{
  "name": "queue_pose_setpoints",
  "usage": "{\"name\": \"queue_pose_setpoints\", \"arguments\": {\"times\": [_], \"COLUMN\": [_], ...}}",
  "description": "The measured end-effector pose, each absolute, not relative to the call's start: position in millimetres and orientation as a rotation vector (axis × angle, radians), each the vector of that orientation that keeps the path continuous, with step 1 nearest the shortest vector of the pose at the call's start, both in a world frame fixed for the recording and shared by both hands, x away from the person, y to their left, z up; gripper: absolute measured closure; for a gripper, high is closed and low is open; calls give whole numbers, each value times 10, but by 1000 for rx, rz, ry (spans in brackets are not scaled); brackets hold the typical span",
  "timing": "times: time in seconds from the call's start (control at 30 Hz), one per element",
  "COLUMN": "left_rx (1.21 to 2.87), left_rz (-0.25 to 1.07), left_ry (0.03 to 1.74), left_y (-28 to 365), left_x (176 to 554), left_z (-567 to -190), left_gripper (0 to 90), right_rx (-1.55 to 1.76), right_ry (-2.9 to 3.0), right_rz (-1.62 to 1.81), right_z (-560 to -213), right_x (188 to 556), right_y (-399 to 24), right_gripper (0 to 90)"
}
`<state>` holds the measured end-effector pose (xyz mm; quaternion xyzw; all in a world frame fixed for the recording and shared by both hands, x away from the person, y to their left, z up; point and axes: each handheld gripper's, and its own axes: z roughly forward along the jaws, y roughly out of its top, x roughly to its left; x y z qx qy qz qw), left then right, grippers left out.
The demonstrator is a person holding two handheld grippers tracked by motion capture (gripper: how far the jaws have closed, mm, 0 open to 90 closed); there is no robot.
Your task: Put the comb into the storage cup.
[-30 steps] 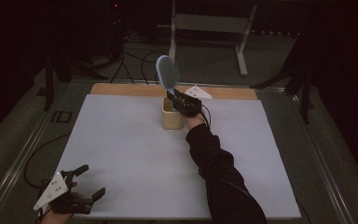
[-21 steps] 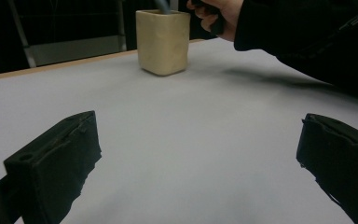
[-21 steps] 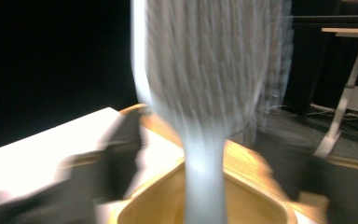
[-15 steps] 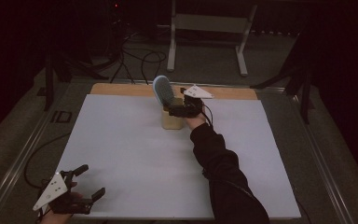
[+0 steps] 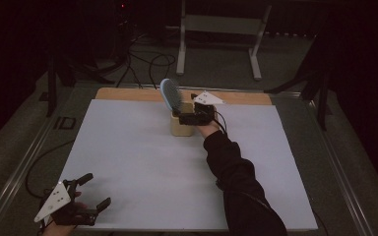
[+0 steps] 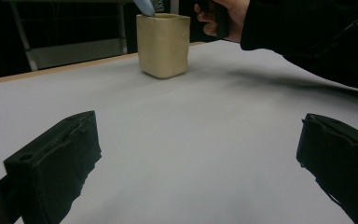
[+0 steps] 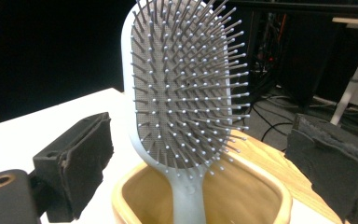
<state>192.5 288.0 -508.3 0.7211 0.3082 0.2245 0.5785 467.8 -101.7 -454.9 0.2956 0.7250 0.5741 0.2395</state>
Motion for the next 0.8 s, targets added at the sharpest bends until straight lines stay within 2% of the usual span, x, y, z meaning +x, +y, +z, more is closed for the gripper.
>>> {"name": "queue_pose_setpoints", "arguments": {"times": [0.8], "left_rx": [1684], "left_rz": [525], "left_ry": [728], "left_y": [2888], "left_x": [1914], "left_z": [-5080], "left_gripper": [0], "right_rx": [828], "right_ry": [2051], "right_rz": [1542], "right_z": [-4514], "right_x": [4623], "right_y": [-1163], "right_gripper": [69]}}
